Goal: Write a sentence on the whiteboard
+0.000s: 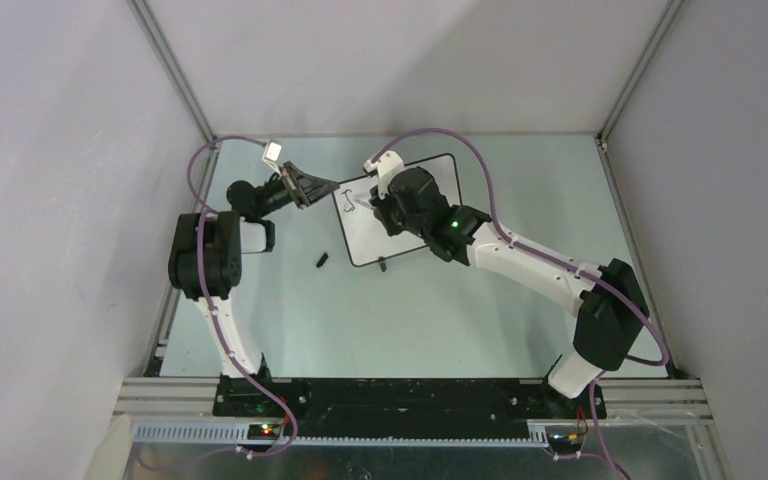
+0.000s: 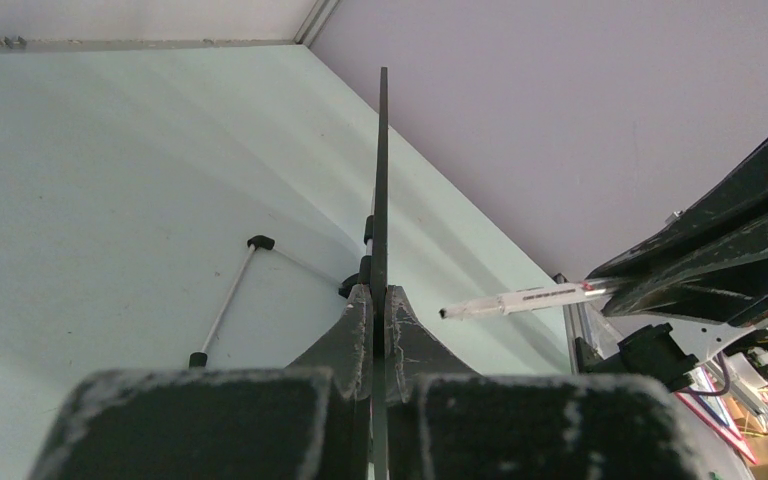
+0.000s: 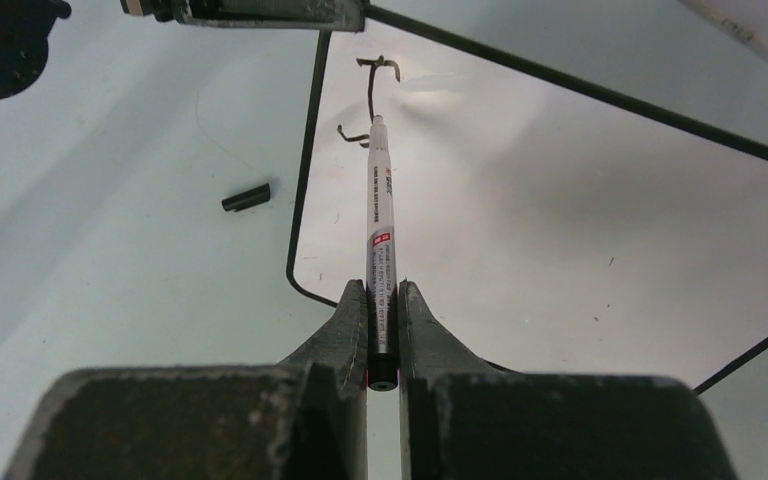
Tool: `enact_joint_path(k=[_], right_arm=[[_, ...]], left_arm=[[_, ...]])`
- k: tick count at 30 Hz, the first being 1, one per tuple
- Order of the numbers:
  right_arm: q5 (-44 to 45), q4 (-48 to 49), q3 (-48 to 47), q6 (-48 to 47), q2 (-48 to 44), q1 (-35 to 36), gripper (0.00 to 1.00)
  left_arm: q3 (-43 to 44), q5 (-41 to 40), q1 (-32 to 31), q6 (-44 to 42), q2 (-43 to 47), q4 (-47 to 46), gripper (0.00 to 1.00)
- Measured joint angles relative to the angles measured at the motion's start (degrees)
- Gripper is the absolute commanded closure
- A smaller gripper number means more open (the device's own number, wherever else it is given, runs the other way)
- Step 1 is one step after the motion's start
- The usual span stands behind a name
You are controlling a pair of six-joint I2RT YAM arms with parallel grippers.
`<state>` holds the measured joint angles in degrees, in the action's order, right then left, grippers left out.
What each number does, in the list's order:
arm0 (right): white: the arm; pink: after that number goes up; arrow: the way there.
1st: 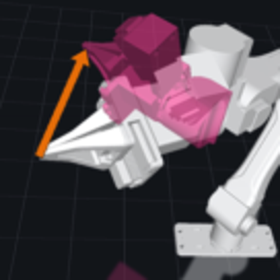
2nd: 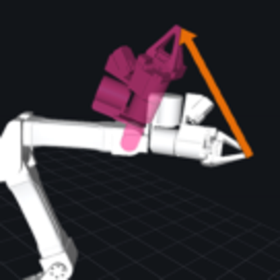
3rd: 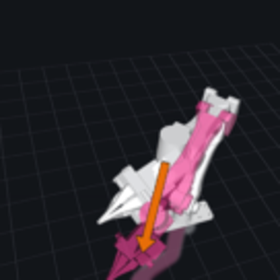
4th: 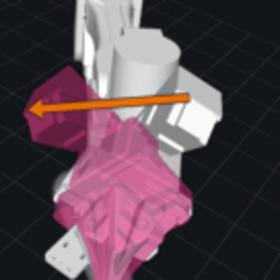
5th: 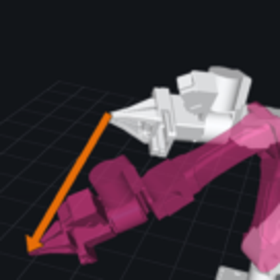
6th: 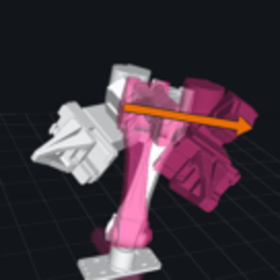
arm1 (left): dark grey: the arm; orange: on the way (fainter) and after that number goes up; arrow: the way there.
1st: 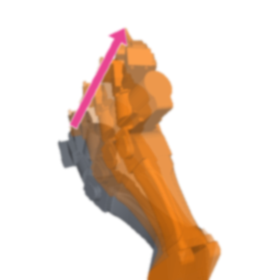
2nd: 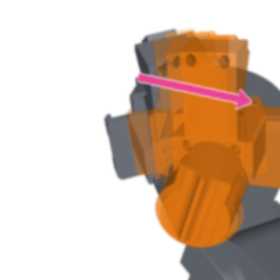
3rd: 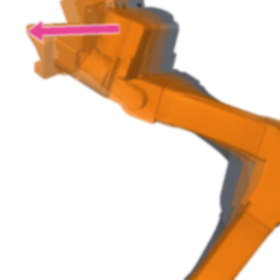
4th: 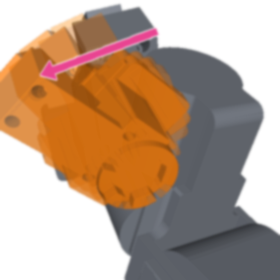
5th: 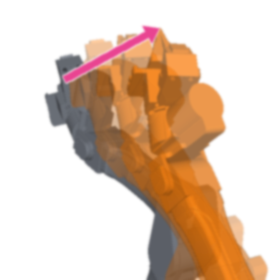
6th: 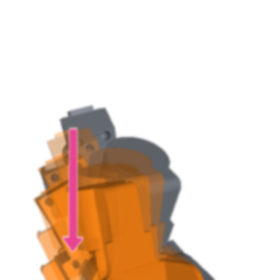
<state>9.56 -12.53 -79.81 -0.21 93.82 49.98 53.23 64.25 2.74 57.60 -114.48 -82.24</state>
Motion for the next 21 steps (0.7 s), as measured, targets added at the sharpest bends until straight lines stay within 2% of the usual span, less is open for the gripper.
enact_joint_path(k=[21], right_arm=[[0.09, -0.79, -0.35, 1.01, 1.11, -1.53, 1.0]], left_arm=[[0.0, 0.0, 0.0, 0.02, 0.0, -0.02, 1.0]])
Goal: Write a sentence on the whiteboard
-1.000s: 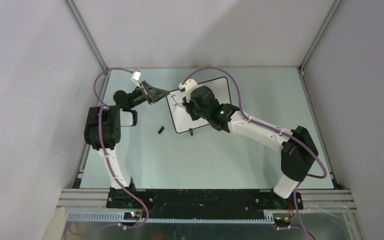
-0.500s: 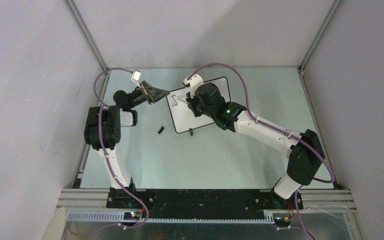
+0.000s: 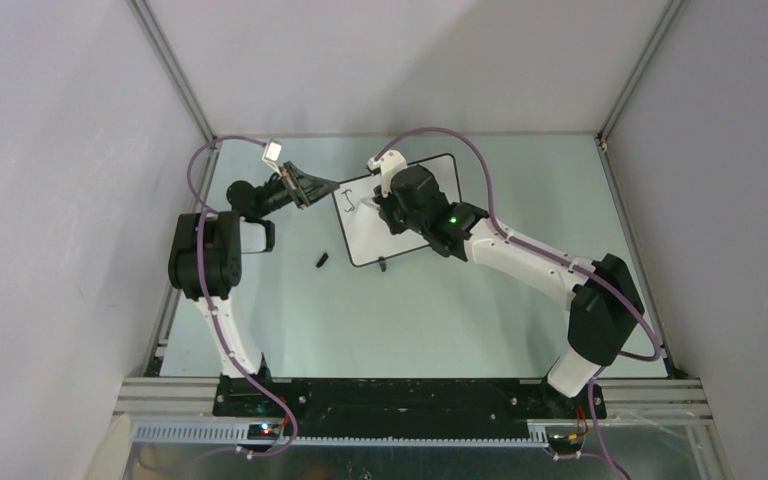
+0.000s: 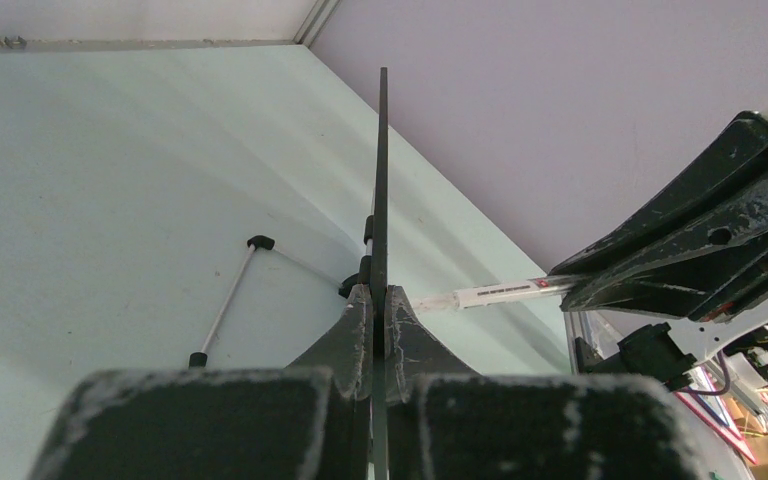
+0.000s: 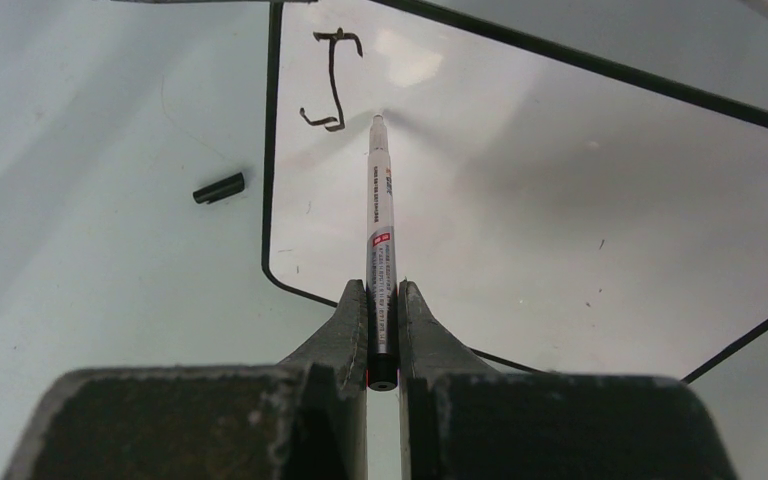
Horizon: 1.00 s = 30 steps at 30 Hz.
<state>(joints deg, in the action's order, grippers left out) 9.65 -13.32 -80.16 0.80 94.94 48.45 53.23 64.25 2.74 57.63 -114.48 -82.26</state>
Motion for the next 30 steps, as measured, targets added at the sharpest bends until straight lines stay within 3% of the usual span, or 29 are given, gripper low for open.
enact_joint_path(k=[30], right_arm=[[0.07, -2.29, -2.71, 0.74, 2.25, -1.01, 1.0]], left_arm=[[0.0, -0.02, 0.02, 0.0, -0.04, 0.0, 1.0]])
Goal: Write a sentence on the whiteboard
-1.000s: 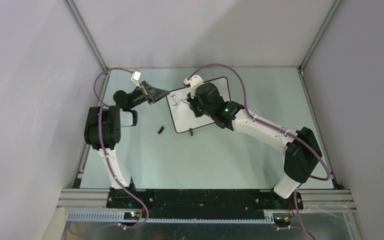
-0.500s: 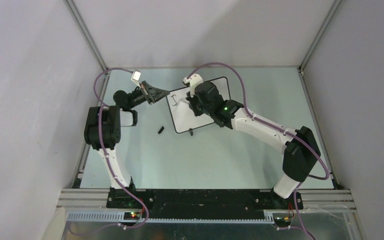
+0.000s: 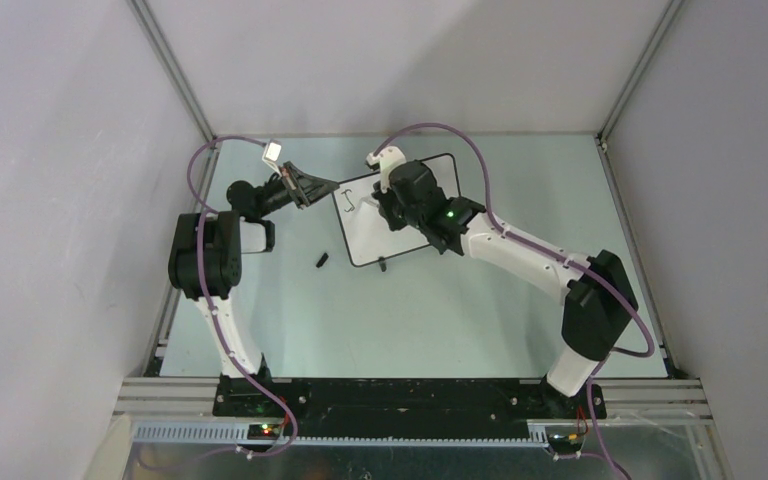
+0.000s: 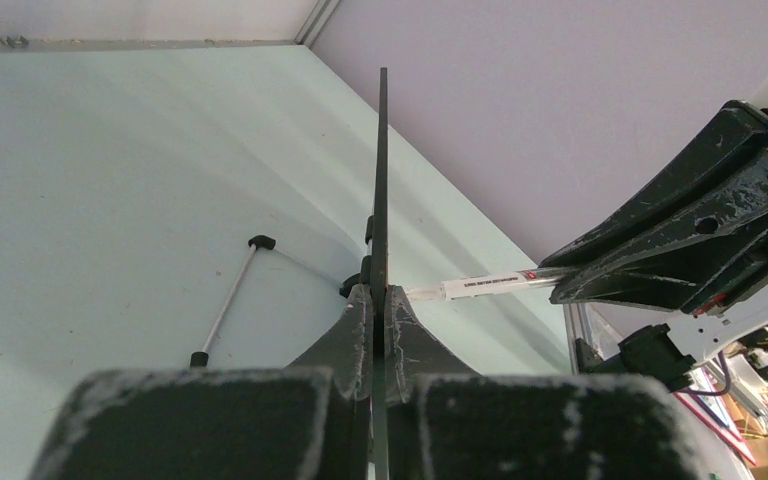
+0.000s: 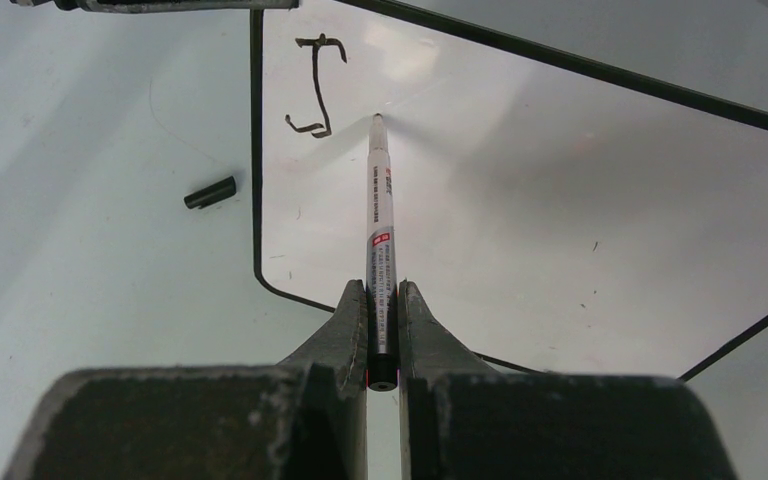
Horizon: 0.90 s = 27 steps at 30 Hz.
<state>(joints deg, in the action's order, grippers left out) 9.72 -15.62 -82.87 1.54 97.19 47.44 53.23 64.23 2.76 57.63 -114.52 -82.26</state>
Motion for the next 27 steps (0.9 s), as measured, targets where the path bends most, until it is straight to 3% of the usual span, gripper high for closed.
enact_joint_path(k=[27], right_arm=[[-2.43, -1.42, -2.08, 0.11, 1.7, 0.28, 1.0]], left_arm=[[0.0, -0.26, 0.04, 0.02, -0.35, -0.04, 1.0]])
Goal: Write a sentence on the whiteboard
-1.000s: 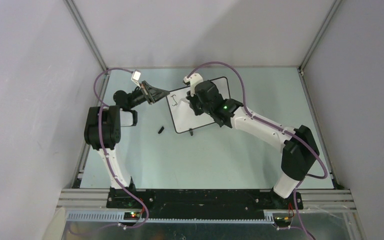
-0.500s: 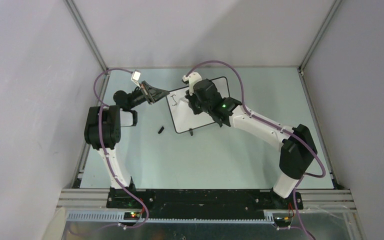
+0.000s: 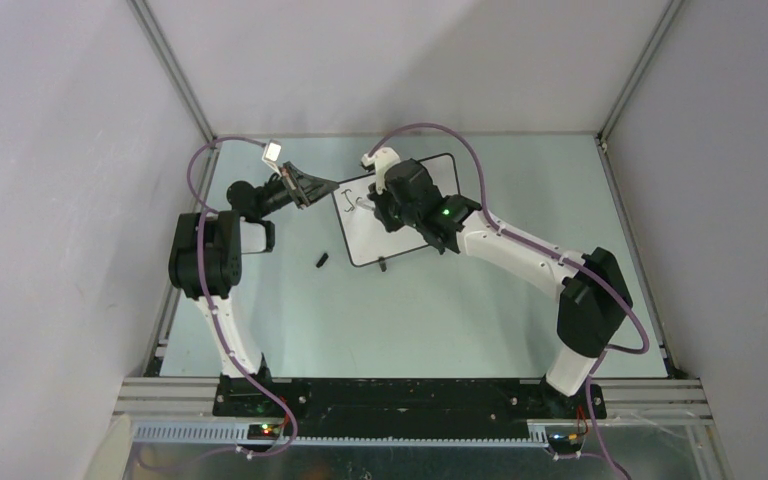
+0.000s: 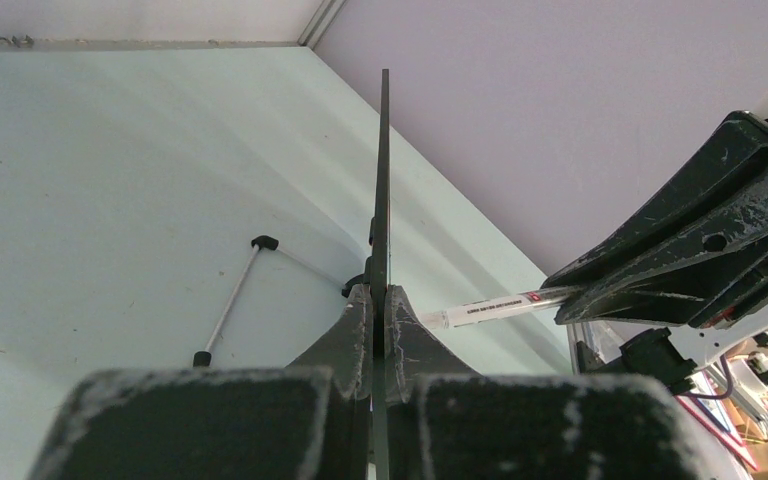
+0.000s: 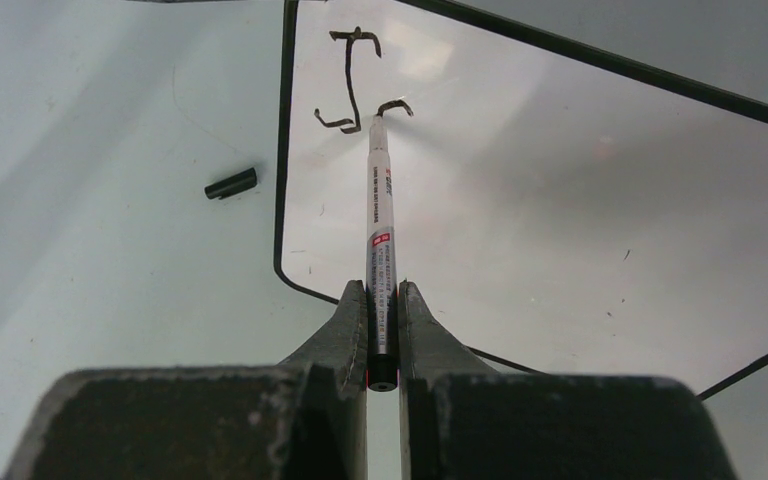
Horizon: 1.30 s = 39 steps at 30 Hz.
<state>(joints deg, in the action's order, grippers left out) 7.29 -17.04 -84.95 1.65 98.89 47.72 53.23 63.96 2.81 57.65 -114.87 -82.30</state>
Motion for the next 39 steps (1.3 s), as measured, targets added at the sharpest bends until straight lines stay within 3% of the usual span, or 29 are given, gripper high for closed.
enact_joint_path(k=[39], right_arm=[[2.78, -1.09, 0.72, -0.09, -0.22, 0.15, 1.0]], left_arm=[[0.0, -0.52, 0.0, -0.04, -0.24, -0.07, 1.0]])
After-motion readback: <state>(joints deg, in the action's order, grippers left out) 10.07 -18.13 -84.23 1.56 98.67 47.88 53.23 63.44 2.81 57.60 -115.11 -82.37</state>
